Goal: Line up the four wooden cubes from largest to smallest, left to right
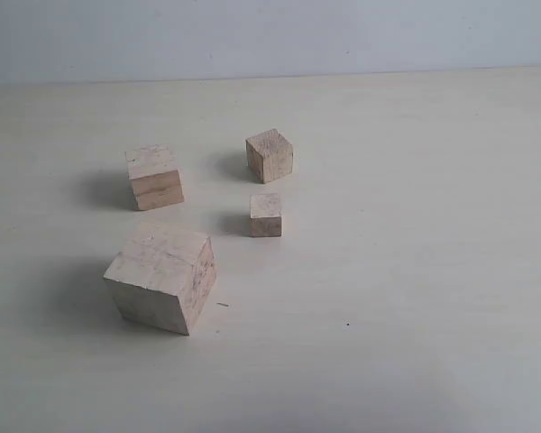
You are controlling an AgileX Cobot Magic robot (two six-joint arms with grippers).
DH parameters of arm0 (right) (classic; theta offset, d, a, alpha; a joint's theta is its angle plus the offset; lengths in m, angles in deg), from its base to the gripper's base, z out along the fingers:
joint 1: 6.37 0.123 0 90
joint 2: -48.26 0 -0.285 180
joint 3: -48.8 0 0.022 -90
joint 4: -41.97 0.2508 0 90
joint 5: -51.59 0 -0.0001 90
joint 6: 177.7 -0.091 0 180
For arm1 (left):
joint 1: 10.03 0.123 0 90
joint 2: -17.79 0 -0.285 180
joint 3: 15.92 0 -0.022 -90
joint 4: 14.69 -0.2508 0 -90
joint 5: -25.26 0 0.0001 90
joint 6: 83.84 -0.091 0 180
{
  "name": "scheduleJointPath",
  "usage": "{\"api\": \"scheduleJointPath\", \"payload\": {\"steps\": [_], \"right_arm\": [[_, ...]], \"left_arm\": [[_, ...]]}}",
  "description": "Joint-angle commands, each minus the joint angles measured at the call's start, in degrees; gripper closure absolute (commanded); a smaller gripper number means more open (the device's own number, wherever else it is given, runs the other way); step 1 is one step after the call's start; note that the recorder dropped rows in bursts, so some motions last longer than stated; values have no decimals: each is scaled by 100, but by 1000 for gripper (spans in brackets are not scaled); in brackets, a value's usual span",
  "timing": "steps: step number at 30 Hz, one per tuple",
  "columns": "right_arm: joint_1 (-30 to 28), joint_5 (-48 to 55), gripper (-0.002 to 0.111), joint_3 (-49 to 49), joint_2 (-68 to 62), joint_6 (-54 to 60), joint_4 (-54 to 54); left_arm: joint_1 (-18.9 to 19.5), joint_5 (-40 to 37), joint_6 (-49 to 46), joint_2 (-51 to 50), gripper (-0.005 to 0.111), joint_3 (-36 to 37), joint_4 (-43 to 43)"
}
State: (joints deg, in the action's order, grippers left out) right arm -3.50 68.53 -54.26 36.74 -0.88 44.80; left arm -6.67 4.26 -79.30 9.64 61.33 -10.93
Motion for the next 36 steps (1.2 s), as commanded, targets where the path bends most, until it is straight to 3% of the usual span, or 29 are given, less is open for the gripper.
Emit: {"api": "scheduleJointPath", "payload": {"steps": [1,16,27,30,36], "right_arm": [[-25,-37,108,27,49,15,-5],[-25,-1581,108,27,49,15,2],[-25,-4113,108,27,49,-39,14],[-25,-3574,108,-516,-27,-397,14],[-25,-1818,108,-3173,-1689,-226,-212]], "left_arm": [[-6,28,15,36,107,-3,-8],[-6,28,15,36,107,-3,-8],[-6,28,15,36,107,-3,-8],[-6,28,15,36,107,-3,-8],[-6,40,14,36,107,-3,-8]]}}
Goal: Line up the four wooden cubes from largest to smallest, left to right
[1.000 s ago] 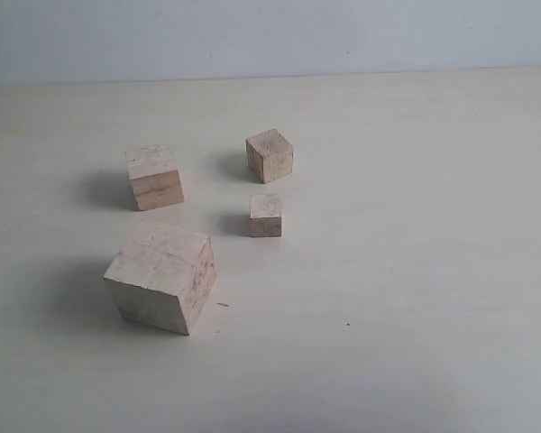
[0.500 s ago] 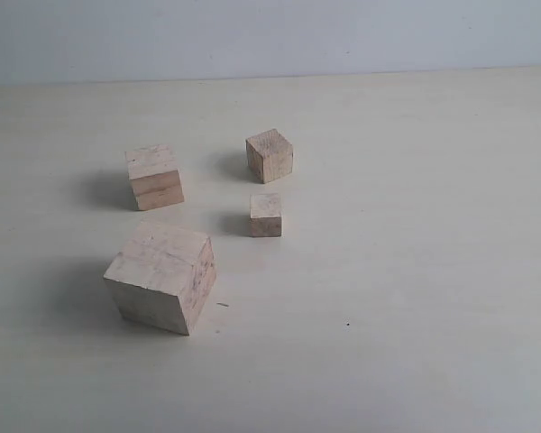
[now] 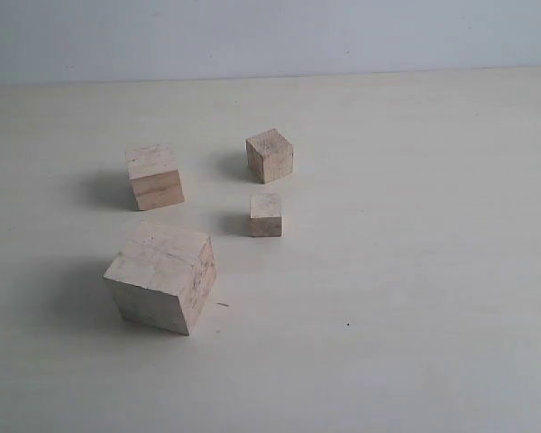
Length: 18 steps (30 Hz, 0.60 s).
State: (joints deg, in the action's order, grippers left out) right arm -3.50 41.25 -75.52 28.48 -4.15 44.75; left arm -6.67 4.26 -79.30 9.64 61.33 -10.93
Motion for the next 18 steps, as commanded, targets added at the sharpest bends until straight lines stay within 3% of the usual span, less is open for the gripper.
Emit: {"api": "scheduleJointPath", "payload": {"steps": [1,4,10,18], "right_arm": [[-25,1363,108,-1629,-1432,100,-207],[620,1844,108,-2478,-2520,224,-125],[3075,2985,108,-3220,-4997,1410,-102],[4407,3074,108,-3220,-6624,2068,-93]], "left_arm": [[-6,40,14,36,107,-3,-8],[-6,40,14,36,107,-3,-8],[-6,40,14,36,107,-3,-8],[-6,40,14,36,107,-3,-8]]}}
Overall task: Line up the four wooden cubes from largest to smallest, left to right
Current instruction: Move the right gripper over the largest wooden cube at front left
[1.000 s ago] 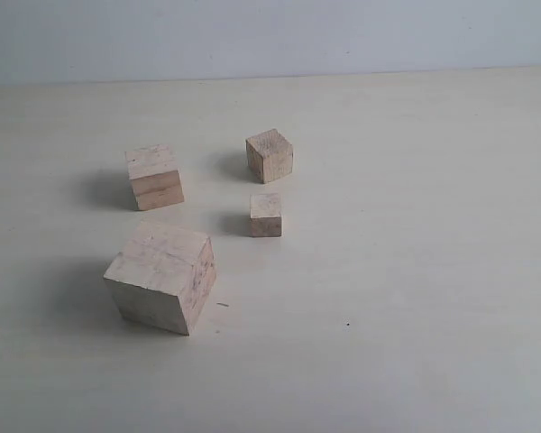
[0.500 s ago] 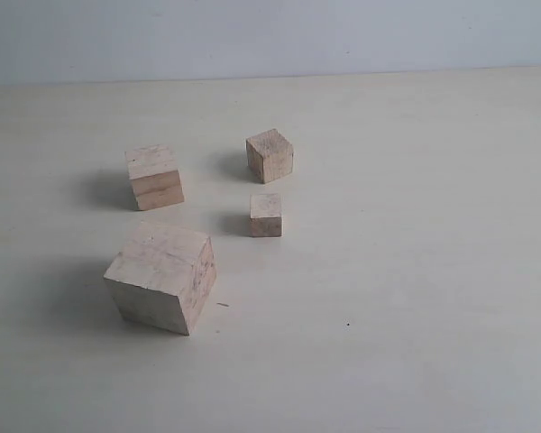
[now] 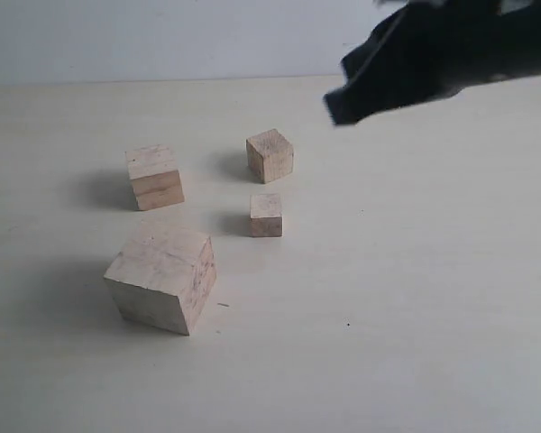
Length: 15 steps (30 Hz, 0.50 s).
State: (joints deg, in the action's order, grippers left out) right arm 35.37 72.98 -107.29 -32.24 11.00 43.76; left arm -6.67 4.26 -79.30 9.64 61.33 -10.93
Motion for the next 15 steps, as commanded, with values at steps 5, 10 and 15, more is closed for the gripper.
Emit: {"api": "scheduleJointPath", "payload": {"steps": [5,10,15], "right_arm": [[1092,-511,108,-42,-792,1173,6],[1262,-1083,108,-42,-804,760,431],[1262,-1299,108,-42,-909,801,507]], "left_arm": [[-6,40,14,36,107,-3,-8],[-6,40,14,36,107,-3,-8],[-6,40,14,36,107,-3,-8]]}}
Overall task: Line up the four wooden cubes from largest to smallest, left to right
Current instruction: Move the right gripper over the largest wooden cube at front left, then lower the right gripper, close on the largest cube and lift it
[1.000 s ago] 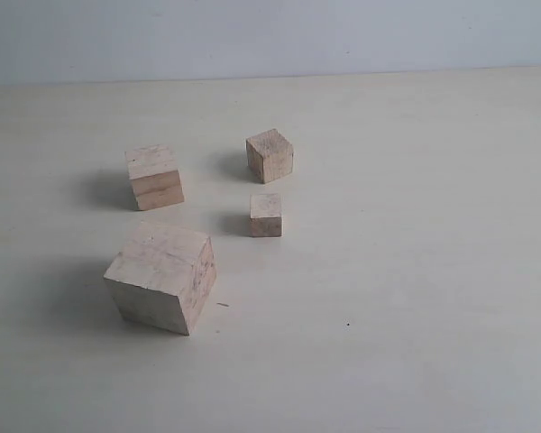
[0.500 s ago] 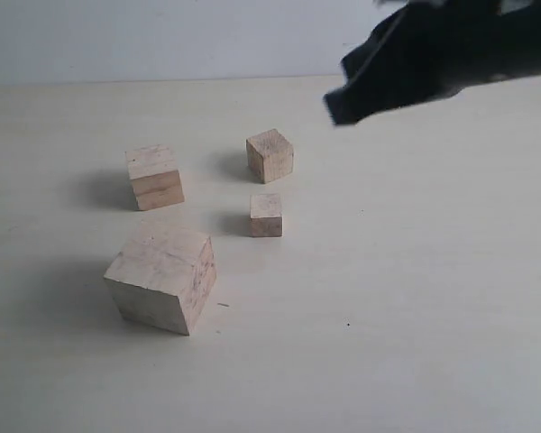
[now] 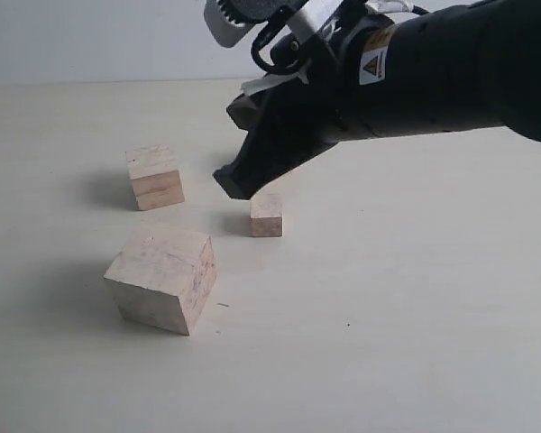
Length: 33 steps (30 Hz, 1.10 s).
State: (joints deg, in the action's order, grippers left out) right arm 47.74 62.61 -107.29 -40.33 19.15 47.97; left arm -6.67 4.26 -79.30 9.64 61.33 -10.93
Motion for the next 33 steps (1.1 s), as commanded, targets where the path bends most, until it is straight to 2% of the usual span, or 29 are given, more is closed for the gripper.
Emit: {"api": "scheduleJointPath", "payload": {"steps": [1,2,4,5,6,7,8,9,14,18,22,25,27,30,33], "right_arm": [[25,-260,106,-42,-235,-13,85],[42,-247,102,-42,-317,-13,85],[57,-214,82,-42,-572,-13,217],[57,-214,59,-42,-721,-13,358],[57,-266,42,-42,-800,-13,472],[57,-419,11,-42,-924,-31,757],[57,-521,4,-42,-973,-31,932],[57,-658,4,-42,-1035,-31,1210],[57,-974,4,-61,-1202,-31,1252],[57,-839,4,-308,-1436,-31,1252],[57,-225,4,-774,-1778,-31,1339],[57,739,4,-1235,-1953,101,1671],[57,1330,4,-1572,-1996,626,2170],[57,2036,4,-2003,-2001,2001,2670],[57,2392,4,-2322,-2001,3295,2701]], "left_arm": [[-6,40,14,36,107,-3,-8],[-6,40,14,36,107,-3,-8],[-6,40,14,36,107,-3,-8],[-6,40,14,36,107,-3,-8],[-6,40,14,36,107,-3,-8],[-6,40,14,36,107,-3,-8],[-6,40,14,36,107,-3,-8],[-6,40,14,36,107,-3,-8],[-6,40,14,36,107,-3,-8],[-6,40,14,36,107,-3,-8],[-6,40,14,36,107,-3,-8],[-6,40,14,36,107,-3,-8],[-6,40,14,36,107,-3,-8],[-6,40,14,36,107,-3,-8],[-6,40,14,36,107,-3,-8]]}}
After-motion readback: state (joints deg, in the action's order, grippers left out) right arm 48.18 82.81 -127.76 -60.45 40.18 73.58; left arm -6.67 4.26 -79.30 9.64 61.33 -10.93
